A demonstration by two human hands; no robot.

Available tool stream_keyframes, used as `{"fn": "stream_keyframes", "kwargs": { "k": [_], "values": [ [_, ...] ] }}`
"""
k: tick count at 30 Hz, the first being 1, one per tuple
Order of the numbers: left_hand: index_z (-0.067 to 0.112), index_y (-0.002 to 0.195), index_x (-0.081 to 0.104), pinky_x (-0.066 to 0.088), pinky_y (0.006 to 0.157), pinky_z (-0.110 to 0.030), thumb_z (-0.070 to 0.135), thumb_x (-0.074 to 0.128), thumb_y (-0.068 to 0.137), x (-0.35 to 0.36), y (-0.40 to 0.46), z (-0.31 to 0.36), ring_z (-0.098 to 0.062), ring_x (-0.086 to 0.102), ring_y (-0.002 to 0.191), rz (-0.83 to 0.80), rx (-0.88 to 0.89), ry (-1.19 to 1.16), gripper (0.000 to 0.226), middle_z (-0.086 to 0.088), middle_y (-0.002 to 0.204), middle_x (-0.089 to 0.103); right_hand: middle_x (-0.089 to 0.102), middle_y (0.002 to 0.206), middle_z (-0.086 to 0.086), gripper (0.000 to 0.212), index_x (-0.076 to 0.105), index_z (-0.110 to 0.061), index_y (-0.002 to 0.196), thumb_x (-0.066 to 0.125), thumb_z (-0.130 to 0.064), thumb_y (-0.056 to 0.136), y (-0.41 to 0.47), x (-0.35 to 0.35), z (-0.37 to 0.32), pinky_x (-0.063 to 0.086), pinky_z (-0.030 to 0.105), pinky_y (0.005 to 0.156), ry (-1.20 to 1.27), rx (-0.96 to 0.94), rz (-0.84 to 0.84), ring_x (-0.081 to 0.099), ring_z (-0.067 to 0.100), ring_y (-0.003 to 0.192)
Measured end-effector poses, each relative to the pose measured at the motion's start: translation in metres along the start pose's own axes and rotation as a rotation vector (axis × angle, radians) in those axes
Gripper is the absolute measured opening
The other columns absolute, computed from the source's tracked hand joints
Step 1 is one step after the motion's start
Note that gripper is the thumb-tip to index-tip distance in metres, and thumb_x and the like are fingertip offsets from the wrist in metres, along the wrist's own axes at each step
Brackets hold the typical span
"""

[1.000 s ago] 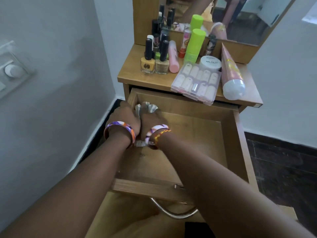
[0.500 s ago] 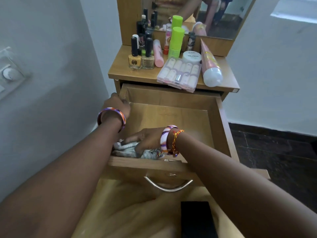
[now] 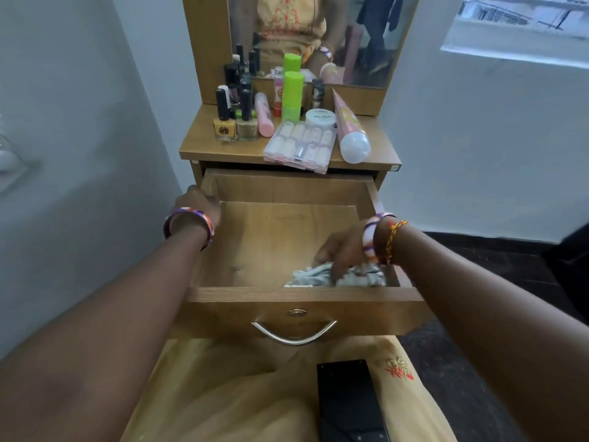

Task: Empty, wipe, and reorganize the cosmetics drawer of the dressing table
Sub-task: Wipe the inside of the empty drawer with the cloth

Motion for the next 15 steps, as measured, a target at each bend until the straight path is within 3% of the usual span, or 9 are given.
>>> {"fn": "stream_keyframes", "kwargs": {
  "k": [2,5,7,9,11,13,15],
  "values": [
    [-0.002,0.130,0.044,0.040,0.095,-0.046,0.022,0.033,0.099,0.000,-0.001,0.001,-0.042,0.049,0.120,-0.003,-0.004,0.007,0.041,-0.026,0.131,0.050,0.060,0.098,0.000,0.038,0.056,-0.009,0.127,0.058,-0.015,0.089,0.012,0.001,-0.021,0.044,0.018,0.064,0.103,-0.116,0.045,0.050,0.007,0.075],
    [-0.003,0.128,0.045,0.040,0.096,-0.046,0.023,0.035,0.098,0.001,0.001,0.001,-0.043,0.048,0.121,0.005,0.000,0.023,0.041,-0.027,0.131,0.050,0.049,0.138,0.002,0.046,0.045,-0.022,0.138,0.052,-0.030,0.093,0.033,0.008,-0.058,0.038,0.029,0.100,0.056,-0.253,0.086,0.048,0.015,0.117],
    [-0.003,0.127,0.045,0.040,0.096,-0.046,0.023,0.035,0.098,0.001,0.001,0.001,-0.043,0.048,0.121,0.003,0.003,0.029,0.040,-0.027,0.130,0.051,0.046,0.144,0.003,0.048,0.042,-0.025,0.140,0.051,-0.027,0.093,0.042,0.016,-0.073,0.032,0.030,0.108,0.058,-0.291,0.079,0.043,0.020,0.128],
    [-0.003,0.127,0.045,0.041,0.096,-0.046,0.023,0.035,0.098,0.002,0.002,0.000,-0.044,0.049,0.120,-0.001,0.000,0.027,0.040,-0.027,0.130,0.051,0.049,0.141,0.005,0.047,0.043,-0.025,0.140,0.052,-0.022,0.093,0.046,0.018,-0.068,0.038,0.033,0.107,0.109,-0.257,0.070,0.047,0.024,0.126],
    [-0.003,0.127,0.045,0.041,0.095,-0.047,0.023,0.035,0.099,0.003,0.003,-0.001,-0.044,0.050,0.118,-0.009,0.002,0.019,0.040,-0.027,0.129,0.051,0.052,0.136,0.004,0.046,0.044,-0.025,0.138,0.053,-0.020,0.093,0.036,0.017,-0.049,0.048,0.034,0.093,0.113,-0.211,0.048,0.052,0.024,0.116],
    [-0.002,0.127,0.045,0.042,0.094,-0.047,0.022,0.035,0.099,0.004,0.003,-0.002,-0.043,0.051,0.116,-0.020,-0.003,0.001,0.039,-0.026,0.127,0.053,0.056,0.122,0.004,0.042,0.048,-0.020,0.133,0.052,-0.012,0.092,0.021,0.013,-0.025,0.047,0.028,0.079,0.102,-0.164,0.012,0.052,0.020,0.102],
    [-0.002,0.128,0.045,0.043,0.093,-0.047,0.021,0.034,0.099,0.004,0.003,-0.002,-0.042,0.052,0.115,-0.027,-0.009,-0.011,0.038,-0.026,0.126,0.053,0.057,0.107,0.006,0.038,0.051,-0.013,0.125,0.052,-0.002,0.089,0.009,0.009,0.005,0.045,0.025,0.077,0.039,-0.072,-0.007,0.052,0.013,0.090]
  ]
}}
Point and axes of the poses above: each hand's wrist, its own y-axis towards the middle knuckle, its own x-axis out of the palm, z = x × y, the point moved 1 cm from there along y, towards the middle knuckle
